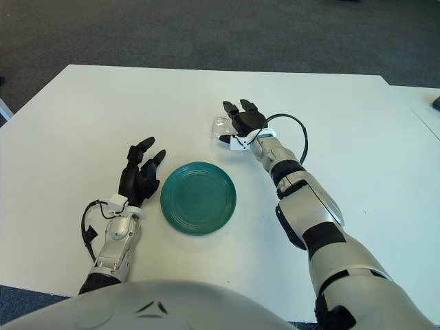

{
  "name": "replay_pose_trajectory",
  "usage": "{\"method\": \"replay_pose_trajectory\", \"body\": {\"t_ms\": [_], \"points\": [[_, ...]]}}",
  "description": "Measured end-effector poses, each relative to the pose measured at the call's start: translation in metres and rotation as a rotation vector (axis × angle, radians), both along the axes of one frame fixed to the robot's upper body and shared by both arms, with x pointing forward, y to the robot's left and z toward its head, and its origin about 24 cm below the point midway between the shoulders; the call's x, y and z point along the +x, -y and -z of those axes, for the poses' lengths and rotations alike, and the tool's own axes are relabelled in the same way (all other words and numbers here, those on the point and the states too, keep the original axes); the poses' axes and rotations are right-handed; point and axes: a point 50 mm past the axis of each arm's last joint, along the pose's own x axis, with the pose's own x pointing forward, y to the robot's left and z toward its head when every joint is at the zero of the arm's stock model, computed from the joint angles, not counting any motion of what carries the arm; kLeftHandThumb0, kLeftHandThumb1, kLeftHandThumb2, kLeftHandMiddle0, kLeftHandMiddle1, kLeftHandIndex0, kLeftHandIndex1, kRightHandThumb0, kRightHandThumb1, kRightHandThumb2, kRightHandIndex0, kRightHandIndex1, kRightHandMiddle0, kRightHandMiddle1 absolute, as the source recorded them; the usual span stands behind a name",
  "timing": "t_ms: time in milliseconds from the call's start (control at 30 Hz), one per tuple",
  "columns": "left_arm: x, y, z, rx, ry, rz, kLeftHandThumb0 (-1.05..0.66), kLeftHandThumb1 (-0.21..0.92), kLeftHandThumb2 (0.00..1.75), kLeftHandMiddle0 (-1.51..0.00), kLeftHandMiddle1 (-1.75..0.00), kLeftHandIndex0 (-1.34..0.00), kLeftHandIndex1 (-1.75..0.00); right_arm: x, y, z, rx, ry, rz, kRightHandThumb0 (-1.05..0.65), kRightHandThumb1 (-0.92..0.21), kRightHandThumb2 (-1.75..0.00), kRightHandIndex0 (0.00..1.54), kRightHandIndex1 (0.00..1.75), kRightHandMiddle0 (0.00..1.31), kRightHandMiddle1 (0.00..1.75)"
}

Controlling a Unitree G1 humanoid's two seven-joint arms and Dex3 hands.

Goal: Put the bottle into the plate.

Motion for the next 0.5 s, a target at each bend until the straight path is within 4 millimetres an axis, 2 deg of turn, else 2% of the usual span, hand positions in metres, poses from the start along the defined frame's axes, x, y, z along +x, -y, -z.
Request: {"method": "replay_pose_trajectory", "body": {"t_ms": [500], "points": [[-0.003, 0.002, -0.001, -0.023, -0.003, -0.002, -0.82, 0.92, 0.66, -0.60, -0.03, -0.08, -0.77, -0.010, 0.005, 0.014, 0.056, -0.022, 0.026, -1.05, -0.92, -0.64, 0.02, 0.01, 0.01, 0.01]]}}
